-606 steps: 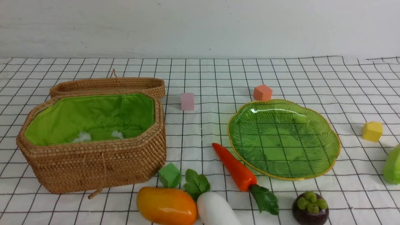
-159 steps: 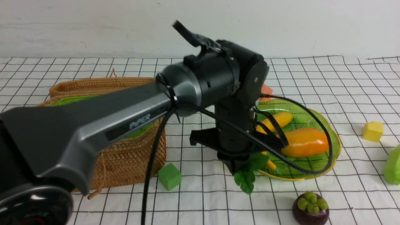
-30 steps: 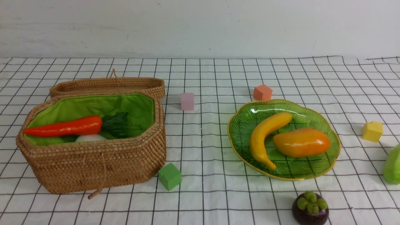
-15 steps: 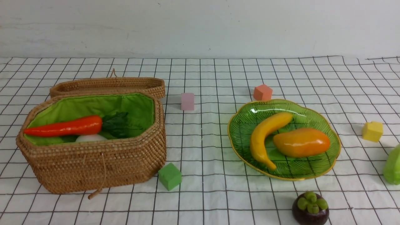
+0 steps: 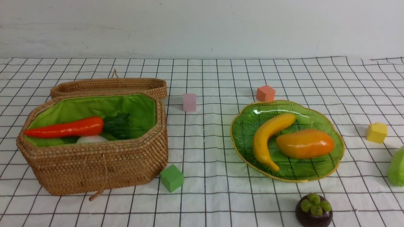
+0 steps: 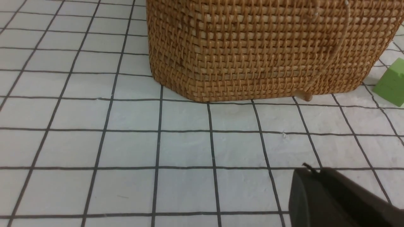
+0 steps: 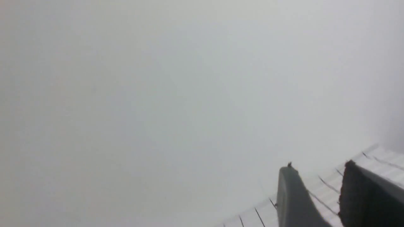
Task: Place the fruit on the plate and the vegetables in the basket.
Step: Take a chayote with your right arm and place it on the basket on the left.
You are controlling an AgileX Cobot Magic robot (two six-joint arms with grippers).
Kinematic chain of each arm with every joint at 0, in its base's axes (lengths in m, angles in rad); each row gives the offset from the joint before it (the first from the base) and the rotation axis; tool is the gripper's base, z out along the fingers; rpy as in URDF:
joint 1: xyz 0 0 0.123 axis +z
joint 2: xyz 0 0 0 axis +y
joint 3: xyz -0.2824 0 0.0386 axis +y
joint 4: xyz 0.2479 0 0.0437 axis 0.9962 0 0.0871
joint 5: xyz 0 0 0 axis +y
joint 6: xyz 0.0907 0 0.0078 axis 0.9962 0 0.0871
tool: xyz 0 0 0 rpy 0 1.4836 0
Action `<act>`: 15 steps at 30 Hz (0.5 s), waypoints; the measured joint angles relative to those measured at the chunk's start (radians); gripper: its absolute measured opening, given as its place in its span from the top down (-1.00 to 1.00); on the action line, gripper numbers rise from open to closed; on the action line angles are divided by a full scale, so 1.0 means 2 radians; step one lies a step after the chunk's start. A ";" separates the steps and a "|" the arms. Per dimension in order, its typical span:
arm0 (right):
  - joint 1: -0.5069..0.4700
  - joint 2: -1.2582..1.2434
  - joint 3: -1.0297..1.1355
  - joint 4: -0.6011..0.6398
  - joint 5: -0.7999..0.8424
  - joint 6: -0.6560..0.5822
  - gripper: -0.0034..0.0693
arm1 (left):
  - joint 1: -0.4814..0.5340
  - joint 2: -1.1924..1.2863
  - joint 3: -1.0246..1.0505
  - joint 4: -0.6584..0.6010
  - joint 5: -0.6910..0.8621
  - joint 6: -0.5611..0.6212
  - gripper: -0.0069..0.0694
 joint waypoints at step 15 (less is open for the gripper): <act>0.000 0.132 -0.418 -0.056 0.244 0.078 0.23 | 0.000 0.000 0.000 0.000 0.000 0.000 0.68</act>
